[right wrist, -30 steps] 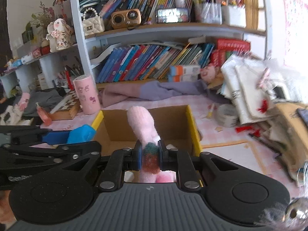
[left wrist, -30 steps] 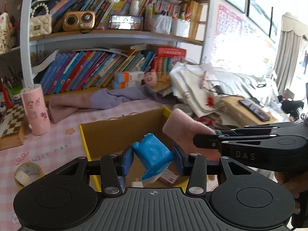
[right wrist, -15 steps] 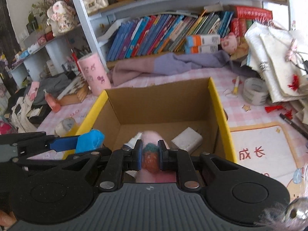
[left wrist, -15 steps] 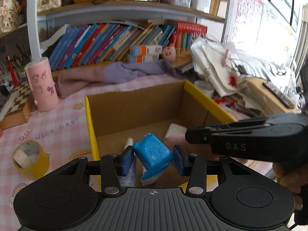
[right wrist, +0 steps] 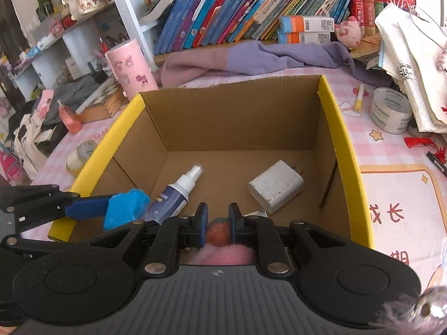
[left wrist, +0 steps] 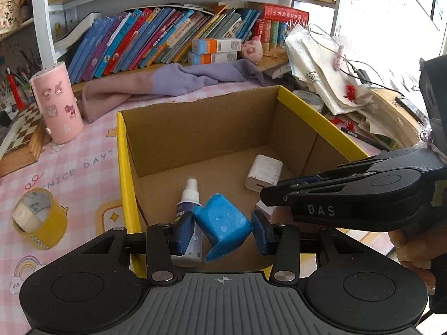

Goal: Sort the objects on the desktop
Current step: 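Lower the blue dispenser and pink bunny into the yellow box and open both grippers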

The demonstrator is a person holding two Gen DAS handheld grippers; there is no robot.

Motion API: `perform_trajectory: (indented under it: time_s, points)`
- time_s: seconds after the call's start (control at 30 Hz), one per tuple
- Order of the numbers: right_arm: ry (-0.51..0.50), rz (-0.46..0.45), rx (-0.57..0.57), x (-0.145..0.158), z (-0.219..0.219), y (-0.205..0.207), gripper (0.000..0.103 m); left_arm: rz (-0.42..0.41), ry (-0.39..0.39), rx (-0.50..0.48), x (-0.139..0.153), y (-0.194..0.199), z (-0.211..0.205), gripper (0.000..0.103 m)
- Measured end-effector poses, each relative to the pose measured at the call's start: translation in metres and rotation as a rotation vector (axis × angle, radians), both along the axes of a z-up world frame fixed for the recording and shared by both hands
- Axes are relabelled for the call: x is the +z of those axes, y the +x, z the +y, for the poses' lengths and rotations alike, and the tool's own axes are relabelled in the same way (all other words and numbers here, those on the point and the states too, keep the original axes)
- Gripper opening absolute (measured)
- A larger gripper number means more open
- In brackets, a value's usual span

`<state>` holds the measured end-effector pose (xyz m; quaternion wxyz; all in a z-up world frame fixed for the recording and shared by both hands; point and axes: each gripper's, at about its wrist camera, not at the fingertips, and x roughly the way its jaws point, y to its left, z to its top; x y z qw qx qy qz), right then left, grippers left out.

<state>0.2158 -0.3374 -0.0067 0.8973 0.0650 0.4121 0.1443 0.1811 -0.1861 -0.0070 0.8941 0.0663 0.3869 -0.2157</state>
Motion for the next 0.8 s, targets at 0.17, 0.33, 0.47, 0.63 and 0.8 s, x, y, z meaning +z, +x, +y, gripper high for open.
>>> perform_trajectory:
  time_s: [0.17, 0.33, 0.47, 0.63, 0.8]
  points:
    - [-0.002, 0.035, 0.009, -0.008, 0.003, 0.009, 0.015, 0.0, 0.016, -0.006, 0.0, 0.002, -0.002, 0.047]
    - [0.035, 0.07, -0.003, -0.012, 0.003, 0.015, 0.021, -0.027, 0.042, -0.003, 0.002, 0.0, -0.001, 0.061]
    - [0.064, 0.058, -0.034, -0.008, -0.003, 0.016, 0.037, -0.048, 0.034, 0.005, 0.006, -0.002, 0.003, 0.074]
    - [0.066, 0.006, -0.054, 0.003, -0.006, 0.011, 0.043, -0.074, 0.005, -0.003, 0.014, -0.007, 0.003, 0.078]
    - [0.057, -0.034, -0.072, 0.011, -0.008, 0.002, 0.045, -0.089, -0.003, -0.008, 0.022, -0.013, 0.003, 0.079]
